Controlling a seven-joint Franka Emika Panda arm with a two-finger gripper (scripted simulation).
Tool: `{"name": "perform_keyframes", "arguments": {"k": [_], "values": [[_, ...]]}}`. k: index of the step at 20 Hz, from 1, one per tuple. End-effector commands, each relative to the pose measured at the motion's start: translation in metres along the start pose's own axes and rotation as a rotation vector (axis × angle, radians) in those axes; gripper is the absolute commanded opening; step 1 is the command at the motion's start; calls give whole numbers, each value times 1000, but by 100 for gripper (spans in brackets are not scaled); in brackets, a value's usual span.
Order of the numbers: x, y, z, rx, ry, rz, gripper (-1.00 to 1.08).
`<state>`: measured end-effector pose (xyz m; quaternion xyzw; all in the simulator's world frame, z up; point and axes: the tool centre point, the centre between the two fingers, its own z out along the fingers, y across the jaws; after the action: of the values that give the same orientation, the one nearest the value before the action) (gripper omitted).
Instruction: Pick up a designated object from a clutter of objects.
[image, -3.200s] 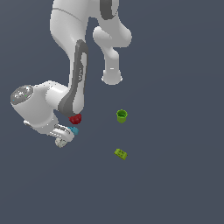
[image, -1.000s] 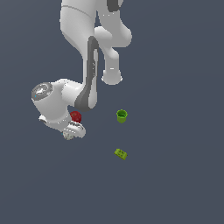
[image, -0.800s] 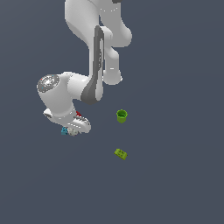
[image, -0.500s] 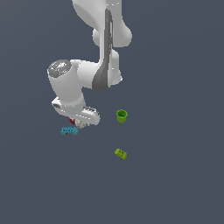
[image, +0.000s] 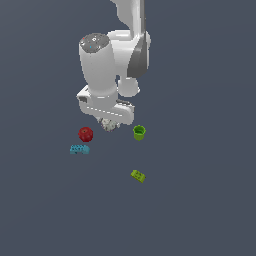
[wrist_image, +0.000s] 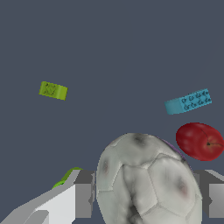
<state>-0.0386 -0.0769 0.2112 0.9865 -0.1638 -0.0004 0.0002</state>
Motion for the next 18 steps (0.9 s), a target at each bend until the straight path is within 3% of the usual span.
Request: {"name": "perform_keyframes", "arguments": {"k": [1,18], "values": [[-15,-16,-19,-2,2,0,-100],[-105,-120,-137,-3,2,0,-100]]}}
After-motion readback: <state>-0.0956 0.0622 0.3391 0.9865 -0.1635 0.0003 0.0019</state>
